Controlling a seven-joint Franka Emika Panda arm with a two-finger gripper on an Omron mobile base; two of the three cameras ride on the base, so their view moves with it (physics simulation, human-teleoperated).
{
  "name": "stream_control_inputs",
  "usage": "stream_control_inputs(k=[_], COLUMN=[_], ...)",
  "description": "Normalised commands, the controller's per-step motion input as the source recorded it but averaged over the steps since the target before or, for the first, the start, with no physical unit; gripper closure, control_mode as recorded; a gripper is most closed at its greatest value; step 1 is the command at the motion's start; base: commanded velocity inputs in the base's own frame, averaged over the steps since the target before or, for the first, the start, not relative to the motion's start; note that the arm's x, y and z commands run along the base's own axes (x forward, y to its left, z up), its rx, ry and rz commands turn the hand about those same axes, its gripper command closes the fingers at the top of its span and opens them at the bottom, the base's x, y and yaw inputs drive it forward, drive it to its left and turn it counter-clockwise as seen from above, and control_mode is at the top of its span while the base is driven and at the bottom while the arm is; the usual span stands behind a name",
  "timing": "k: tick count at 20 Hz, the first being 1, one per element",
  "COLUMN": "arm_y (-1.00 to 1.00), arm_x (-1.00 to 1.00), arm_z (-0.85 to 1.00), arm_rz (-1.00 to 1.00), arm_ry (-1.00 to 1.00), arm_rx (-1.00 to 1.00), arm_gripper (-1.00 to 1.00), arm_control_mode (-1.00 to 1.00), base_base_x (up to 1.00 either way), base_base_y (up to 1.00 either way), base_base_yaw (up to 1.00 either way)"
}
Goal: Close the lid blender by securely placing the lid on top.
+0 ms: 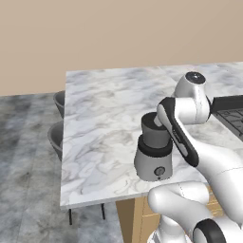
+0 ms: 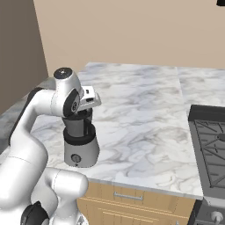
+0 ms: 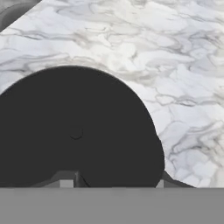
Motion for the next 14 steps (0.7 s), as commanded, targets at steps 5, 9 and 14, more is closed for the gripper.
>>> stream_control_inputs(k=[5, 9, 14], arm_y=[0.0, 0.04, 0.2], arm_x=[0.14, 0.02, -0.01], arm_z=[0.0, -0.01, -0.14], arm_rz=[0.0, 0.0, 0.0], arm_ry=[0.0, 0.0, 0.0], arm_rx=[0.01, 0.0, 0.0], arm_gripper=[1.0, 1.0, 1.0], arm_control_mode=[-1.0, -1.0, -1.0], base_base_x=[0.0, 0.0, 0.0], base_base_y=[0.0, 0.0, 0.0], base_base_yaw=[0.0, 0.0, 0.0])
